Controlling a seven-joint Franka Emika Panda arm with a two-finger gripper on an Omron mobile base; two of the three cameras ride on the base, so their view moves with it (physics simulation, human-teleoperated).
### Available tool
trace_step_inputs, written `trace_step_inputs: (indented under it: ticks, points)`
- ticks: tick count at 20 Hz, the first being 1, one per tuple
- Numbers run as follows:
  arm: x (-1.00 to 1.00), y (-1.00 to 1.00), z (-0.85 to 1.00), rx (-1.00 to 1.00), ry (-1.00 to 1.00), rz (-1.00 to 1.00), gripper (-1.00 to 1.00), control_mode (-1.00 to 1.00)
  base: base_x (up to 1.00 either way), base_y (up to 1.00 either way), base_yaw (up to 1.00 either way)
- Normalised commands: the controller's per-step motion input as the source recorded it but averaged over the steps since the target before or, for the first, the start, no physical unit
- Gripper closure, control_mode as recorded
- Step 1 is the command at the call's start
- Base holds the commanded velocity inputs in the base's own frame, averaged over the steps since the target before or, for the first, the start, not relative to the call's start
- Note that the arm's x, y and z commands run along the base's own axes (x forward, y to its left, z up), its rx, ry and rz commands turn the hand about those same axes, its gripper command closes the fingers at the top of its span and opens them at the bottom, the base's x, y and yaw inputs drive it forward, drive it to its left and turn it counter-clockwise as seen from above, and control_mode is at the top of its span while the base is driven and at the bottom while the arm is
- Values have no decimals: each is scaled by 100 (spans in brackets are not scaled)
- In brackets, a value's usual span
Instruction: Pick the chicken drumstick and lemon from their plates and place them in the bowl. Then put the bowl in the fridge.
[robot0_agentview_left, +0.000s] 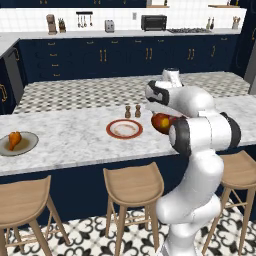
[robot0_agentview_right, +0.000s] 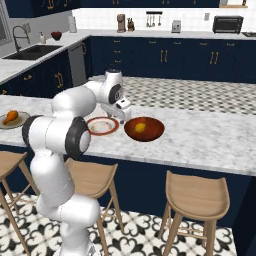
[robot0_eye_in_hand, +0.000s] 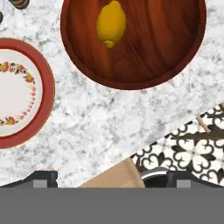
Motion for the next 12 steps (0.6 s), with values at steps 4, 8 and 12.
trace_step_inputs:
  ticks: [4, 8, 12]
  points:
    - [-100, 17, 29, -5, -61, 0, -100, -100, 0, 0, 0]
    - [-88, 7, 37, -2, -35, 0, -100, -100, 0, 0, 0]
    - [-79, 32, 1, 0, -15, 6, -100, -100, 0, 0, 0]
